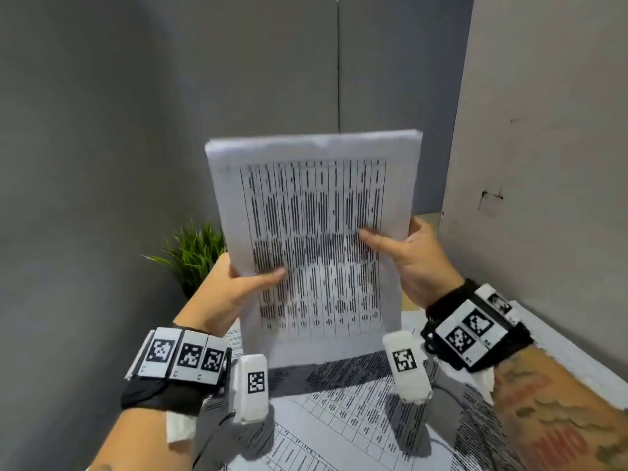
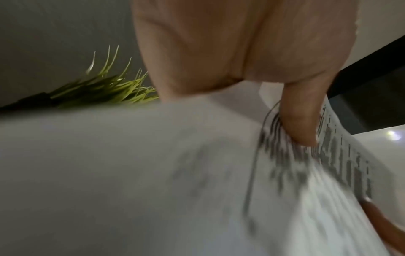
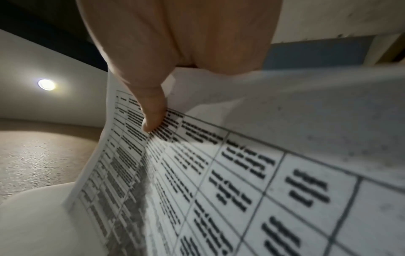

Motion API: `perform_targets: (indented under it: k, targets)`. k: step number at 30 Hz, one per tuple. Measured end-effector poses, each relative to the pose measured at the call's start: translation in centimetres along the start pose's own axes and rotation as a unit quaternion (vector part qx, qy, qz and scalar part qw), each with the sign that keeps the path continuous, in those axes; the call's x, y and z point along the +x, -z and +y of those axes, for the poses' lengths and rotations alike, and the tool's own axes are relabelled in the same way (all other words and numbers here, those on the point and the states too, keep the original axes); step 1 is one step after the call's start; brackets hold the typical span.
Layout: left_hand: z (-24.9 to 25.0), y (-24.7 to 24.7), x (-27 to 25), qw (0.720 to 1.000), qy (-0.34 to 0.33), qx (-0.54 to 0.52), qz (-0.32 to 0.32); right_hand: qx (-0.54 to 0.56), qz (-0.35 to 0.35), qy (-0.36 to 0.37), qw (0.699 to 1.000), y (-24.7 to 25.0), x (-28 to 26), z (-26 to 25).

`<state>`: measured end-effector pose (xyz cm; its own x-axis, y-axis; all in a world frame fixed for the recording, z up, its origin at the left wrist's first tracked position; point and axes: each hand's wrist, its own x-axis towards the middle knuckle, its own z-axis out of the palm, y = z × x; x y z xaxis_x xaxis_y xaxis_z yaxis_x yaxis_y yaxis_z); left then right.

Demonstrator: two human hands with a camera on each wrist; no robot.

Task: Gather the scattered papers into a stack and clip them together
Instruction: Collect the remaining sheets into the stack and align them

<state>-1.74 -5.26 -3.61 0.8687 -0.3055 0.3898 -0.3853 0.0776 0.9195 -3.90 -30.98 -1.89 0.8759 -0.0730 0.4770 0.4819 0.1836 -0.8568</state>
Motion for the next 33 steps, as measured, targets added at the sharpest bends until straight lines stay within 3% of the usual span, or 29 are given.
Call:
perform_targets:
  k: [2,4,7,10,13,14,18,21,26,28,31,33]
  targets:
    - [0.1,0.0,0.1,0.999,-0.025,0.012,0.039,0.006,-0.016,0.006,1.0,-0.4,1.1,-1.1]
    - [0.7,0.1,0.2,0.993,-0.063,0.056,0.082,-0.038,-0.053,-0.035,0.997,0.2,2.0,-1.6]
    - [1.2,1.4,0.1,0.987,-0.078,0.076,0.122,-0.222,-0.071,-0.117,0.966,4.7,3.2,-0.4]
    - [1.0,2.7,-0.1,0.986,-0.069,0.039,0.149,-0.462,-0.09,-0.197,0.86,12.3,3.3,2.3]
    - [0.7,3.1,0.0,0.984,-0.05,0.017,0.168,-0.636,-0.176,-0.333,0.673,16.3,1.9,3.4]
    - [0.7,3.0,0.0,0.985,-0.046,0.016,0.166,-0.65,-0.188,-0.356,0.645,16.4,1.5,3.6]
    - [0.6,2.9,0.0,0.985,-0.047,0.037,0.16,-0.649,-0.213,-0.374,0.627,13.7,0.4,4.3]
    - [0.5,2.7,0.0,0.985,-0.05,0.047,0.16,-0.669,-0.252,-0.372,0.593,10.7,-0.4,4.6]
    - [0.7,2.5,-0.1,0.985,-0.042,0.035,0.162,-0.658,-0.263,-0.384,0.591,10.0,0.4,5.6]
    - [0.9,2.8,-0.2,0.984,-0.033,0.033,0.17,-0.657,-0.272,-0.342,0.614,10.1,0.6,5.3]
    - [1.2,3.3,-0.4,0.98,-0.025,0.015,0.199,-0.634,-0.251,-0.229,0.694,10.5,1.1,3.1]
    - [1.4,3.4,-0.6,0.974,-0.022,-0.002,0.224,-0.572,-0.236,-0.229,0.752,11.1,1.6,0.7]
